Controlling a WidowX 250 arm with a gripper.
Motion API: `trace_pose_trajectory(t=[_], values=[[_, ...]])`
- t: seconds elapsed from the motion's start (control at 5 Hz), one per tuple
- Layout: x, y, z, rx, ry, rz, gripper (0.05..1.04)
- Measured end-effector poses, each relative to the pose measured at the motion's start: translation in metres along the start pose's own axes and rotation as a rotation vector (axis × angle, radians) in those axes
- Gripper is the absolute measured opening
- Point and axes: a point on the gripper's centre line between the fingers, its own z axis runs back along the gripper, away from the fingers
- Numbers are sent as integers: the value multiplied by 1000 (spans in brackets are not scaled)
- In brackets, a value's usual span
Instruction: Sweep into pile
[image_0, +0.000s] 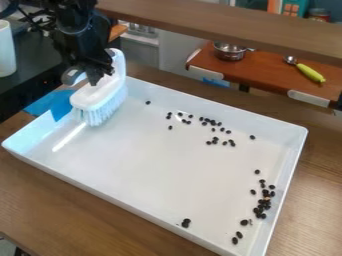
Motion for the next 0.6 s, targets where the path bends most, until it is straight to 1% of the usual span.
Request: trace_pose_trajectory(t=[0.2, 0.6], values=[[-2, -3, -2, 16, 3, -23, 499], [-3, -39, -8, 22, 14, -67, 499]])
